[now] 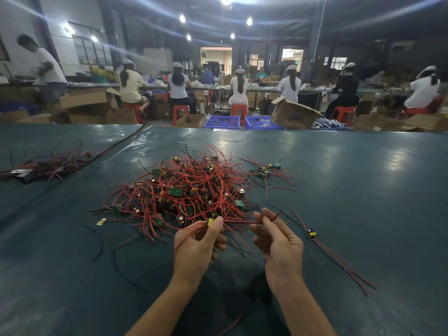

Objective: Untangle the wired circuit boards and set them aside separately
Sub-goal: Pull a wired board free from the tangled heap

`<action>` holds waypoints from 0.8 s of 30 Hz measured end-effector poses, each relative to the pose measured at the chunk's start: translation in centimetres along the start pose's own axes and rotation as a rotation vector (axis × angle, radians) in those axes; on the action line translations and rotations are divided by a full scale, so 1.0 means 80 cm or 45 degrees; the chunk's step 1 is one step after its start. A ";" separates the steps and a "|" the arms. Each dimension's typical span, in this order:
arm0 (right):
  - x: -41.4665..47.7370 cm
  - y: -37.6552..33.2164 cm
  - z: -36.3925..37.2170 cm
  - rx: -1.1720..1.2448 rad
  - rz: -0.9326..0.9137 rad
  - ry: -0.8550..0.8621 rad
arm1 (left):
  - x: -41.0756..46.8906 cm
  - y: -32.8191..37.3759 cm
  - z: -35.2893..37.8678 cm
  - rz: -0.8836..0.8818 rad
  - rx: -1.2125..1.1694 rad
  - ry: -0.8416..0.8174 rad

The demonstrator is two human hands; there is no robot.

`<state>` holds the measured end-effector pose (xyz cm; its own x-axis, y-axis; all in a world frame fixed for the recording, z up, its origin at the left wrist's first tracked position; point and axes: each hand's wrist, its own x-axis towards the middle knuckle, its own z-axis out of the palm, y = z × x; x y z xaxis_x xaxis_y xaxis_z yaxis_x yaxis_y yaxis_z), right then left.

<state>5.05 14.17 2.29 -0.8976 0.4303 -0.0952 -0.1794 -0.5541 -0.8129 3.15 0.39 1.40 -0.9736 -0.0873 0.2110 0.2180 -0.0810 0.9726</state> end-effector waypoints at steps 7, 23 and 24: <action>-0.001 0.000 -0.002 0.063 0.017 0.039 | 0.001 0.002 0.002 0.003 -0.062 -0.034; 0.005 0.001 -0.011 -0.192 0.147 -0.285 | 0.010 0.022 -0.008 -0.157 -0.552 -0.148; 0.003 0.005 -0.007 -0.291 0.145 -0.319 | 0.009 0.024 -0.009 -0.187 -0.519 -0.263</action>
<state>5.01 14.46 1.58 -0.9826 0.1712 -0.0718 -0.0033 -0.4027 -0.9153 2.95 -0.58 3.37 -0.9802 0.1499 0.1297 0.0460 -0.4641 0.8846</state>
